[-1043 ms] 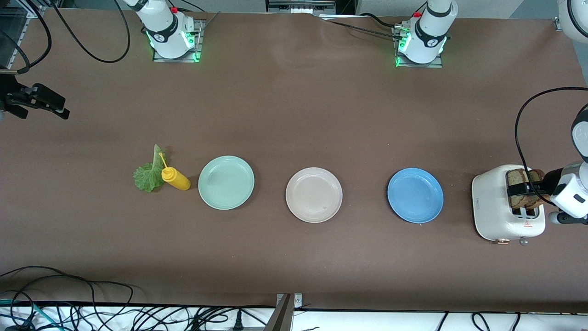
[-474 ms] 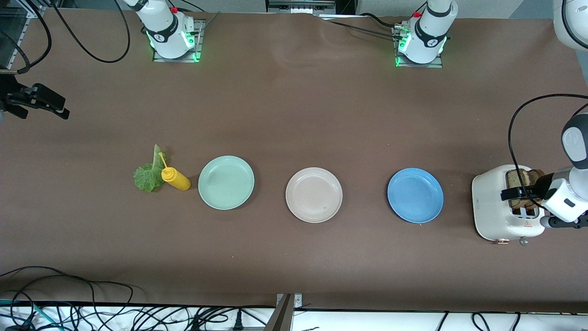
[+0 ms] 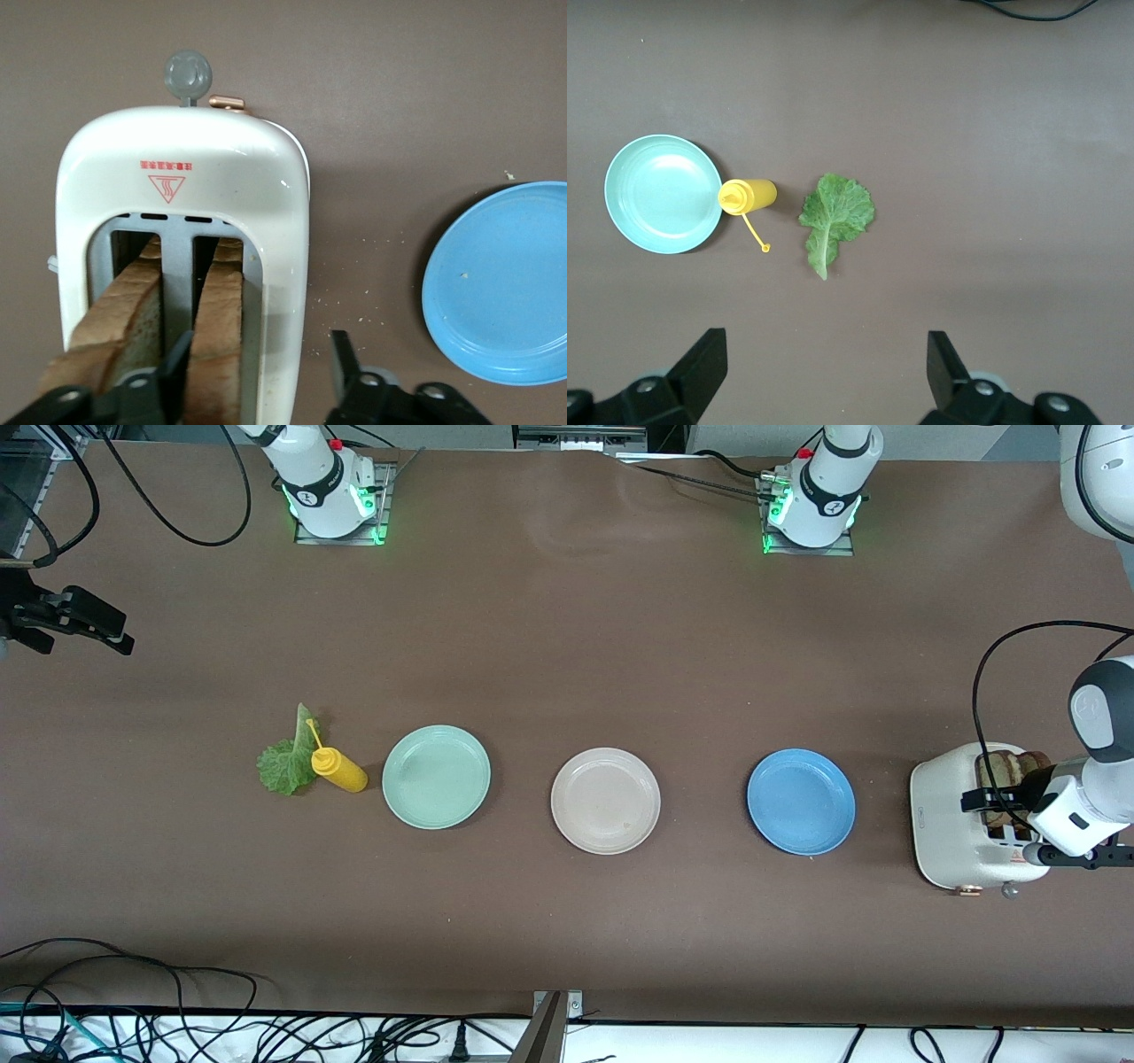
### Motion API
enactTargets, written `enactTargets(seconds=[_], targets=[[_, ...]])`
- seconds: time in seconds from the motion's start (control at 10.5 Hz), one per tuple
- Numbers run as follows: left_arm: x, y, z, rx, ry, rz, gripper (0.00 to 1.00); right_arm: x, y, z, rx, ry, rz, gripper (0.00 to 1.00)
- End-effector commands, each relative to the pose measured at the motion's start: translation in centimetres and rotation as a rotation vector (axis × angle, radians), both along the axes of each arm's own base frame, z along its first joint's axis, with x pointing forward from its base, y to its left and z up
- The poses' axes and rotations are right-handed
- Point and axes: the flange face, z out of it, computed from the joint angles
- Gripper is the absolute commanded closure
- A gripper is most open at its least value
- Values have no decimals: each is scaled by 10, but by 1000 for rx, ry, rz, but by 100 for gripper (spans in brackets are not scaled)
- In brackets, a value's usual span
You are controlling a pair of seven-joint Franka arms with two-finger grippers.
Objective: Make sandwich on beige plate with both arms
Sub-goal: 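Close the left gripper on one bread slice in the toaster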
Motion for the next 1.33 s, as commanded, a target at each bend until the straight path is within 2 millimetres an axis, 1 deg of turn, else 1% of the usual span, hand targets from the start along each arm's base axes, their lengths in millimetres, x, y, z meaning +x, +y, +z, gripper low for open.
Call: enactTargets(seconds=[0.0, 0.09, 0.28, 0.38, 0.57, 0.76, 0.85, 0.95, 1.23], targets=[[2, 5, 4, 23, 0, -53, 67, 1, 1, 5, 3, 1, -5, 0], [2, 7, 6, 40, 4, -60, 76, 1, 1, 4, 3, 2, -3, 0], [2, 10, 8, 89, 10, -89, 95, 1, 1, 5, 3, 1, -3, 0], [2, 11, 11, 92, 7, -89, 100, 1, 1, 5, 3, 1, -5, 0], [3, 12, 16, 114, 5, -99, 100, 1, 1, 5, 1, 2, -5, 0], [1, 10, 21, 98, 14, -89, 100, 1, 1, 5, 3, 1, -3, 0], [2, 9, 29, 94, 17, -84, 100, 1, 1, 4, 3, 4, -3, 0], [6, 7, 48, 84, 1, -75, 100, 1, 1, 5, 1, 2, -5, 0], [9, -3, 80, 31, -8, -62, 100, 1, 1, 5, 3, 2, -5, 0]])
